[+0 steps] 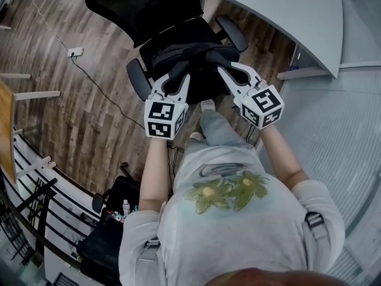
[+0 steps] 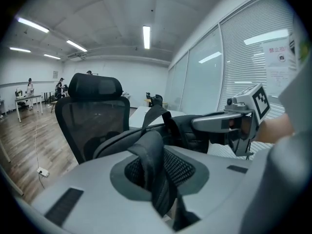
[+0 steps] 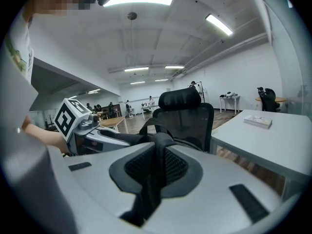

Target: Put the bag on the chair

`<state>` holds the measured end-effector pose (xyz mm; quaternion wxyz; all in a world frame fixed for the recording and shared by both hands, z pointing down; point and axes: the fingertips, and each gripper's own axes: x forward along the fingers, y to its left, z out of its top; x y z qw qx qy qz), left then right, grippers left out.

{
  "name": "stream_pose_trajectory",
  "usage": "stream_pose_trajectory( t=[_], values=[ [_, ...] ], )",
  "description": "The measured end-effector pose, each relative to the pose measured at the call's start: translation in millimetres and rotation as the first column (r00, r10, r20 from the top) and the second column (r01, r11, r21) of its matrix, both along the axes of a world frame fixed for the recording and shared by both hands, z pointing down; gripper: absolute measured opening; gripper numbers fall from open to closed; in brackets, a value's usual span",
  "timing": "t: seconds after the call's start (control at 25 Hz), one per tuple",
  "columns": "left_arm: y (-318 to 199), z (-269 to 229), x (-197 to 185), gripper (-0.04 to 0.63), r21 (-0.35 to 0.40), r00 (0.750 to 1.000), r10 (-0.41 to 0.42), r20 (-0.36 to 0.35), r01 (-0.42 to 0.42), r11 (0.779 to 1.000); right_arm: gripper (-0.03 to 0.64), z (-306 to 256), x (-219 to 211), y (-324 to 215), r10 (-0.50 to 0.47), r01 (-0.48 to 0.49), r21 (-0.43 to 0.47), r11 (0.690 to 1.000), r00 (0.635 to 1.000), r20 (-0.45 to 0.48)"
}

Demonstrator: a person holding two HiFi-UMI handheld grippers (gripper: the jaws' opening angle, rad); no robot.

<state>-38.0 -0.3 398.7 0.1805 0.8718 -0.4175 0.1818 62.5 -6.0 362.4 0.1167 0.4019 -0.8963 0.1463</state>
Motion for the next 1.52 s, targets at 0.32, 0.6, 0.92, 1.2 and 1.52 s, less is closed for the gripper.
stream_pose_trajectory(
  t=[0.32,0.6,0.92,1.2,1.52],
  values=[
    [-5,37,4,0.087,-0.076,0.999,0.025,0.025,-0.023,0.997,0.04,32,-2,-16,0.002,-0.003,-0.056,0.998,1.0,-0.028],
    [-24,77,1,0.087,-0.14,1.0,-0.023,0.012,0.024,0.99,0.041,83,-2,-27,-0.028,0.016,-0.127,0.992,0.996,-0.089],
    [-44,113,1,0.064,-0.178,0.998,-0.057,0.038,0.062,0.982,0.041,127,1,-42,-0.079,0.047,-0.222,0.974,0.987,-0.137],
    [-59,131,-2,0.057,-0.167,0.994,-0.105,0.019,0.107,0.98,0.04,162,6,-64,-0.12,0.074,-0.273,0.959,0.981,-0.153],
    [-92,145,-14,0.057,-0.158,0.98,-0.199,0.014,0.199,0.967,0.038,181,-2,-104,-0.152,0.112,-0.263,0.958,0.979,-0.137]
  ],
)
